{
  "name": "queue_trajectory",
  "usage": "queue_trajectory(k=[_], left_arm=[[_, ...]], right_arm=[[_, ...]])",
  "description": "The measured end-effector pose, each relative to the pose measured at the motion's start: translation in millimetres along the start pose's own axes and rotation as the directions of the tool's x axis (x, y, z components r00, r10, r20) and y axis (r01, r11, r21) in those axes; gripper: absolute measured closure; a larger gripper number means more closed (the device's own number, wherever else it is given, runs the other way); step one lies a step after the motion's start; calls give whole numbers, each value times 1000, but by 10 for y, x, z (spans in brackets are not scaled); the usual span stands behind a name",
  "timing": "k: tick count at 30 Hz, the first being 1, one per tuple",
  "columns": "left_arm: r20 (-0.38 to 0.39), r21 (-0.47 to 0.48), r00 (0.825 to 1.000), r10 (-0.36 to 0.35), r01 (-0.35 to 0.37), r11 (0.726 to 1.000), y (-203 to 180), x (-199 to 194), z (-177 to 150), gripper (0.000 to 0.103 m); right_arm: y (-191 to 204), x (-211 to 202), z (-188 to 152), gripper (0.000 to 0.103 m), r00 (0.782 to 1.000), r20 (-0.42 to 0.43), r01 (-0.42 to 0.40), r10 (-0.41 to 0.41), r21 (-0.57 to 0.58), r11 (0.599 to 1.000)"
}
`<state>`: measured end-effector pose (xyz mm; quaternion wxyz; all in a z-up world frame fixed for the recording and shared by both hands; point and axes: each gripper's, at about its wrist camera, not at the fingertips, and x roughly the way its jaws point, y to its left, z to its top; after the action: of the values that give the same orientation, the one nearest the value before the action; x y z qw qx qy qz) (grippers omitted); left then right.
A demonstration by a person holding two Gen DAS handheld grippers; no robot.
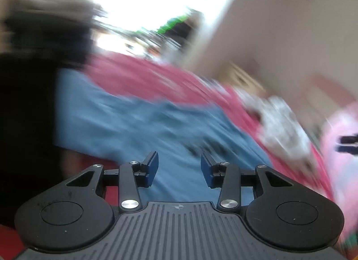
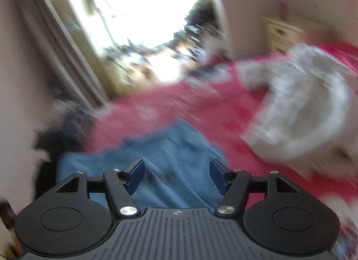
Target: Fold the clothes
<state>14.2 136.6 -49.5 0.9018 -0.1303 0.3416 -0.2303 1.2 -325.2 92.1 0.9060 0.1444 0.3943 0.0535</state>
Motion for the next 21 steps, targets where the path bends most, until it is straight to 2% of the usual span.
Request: queue_trajectory(k=[1,3,5,7,10,13,14,16,18,21], left_arm=[[-56,39,997,-44,46,998,-126,82,-43,60],[-171,109,977,-123,143,984,-377,245,-128,60],[-289,166,938,-191,246,955,-629,408,-214,60],[-405,211,882,-242,348,913,-880,566,-309,60],[-510,313,826,-239,438,843,-1237,654,-663,60],[-587,406,785,-199,498,766,-1582,723,-876,60],[-608,432,772,-184,516,739,-1688,739,-938,60],[-631,455,757,-171,540,708,-1809,823,-974,60],[-635,473,756,-159,544,694,-1915,871,-959,60],[-627,471,763,-160,534,702,-1988,964,-908,60]], right_arm=[[-153,-28,-176,36,999,-23,25,-24,41,999],[-447,-38,-544,36,996,-67,61,-52,147,987],[-710,-39,-882,36,992,-106,95,-71,244,965],[-935,-13,-1193,36,988,-140,110,-65,340,934],[-1217,48,-1541,38,985,-168,122,-46,476,871],[-1413,79,-1706,39,989,-145,97,-15,578,810],[-1438,90,-1694,39,991,-130,90,-17,579,810],[-1451,123,-1605,39,995,-100,75,-23,555,828],[-1439,175,-1466,39,997,-77,59,-22,521,851],[-1426,380,-1205,39,999,-48,9,16,494,870]])
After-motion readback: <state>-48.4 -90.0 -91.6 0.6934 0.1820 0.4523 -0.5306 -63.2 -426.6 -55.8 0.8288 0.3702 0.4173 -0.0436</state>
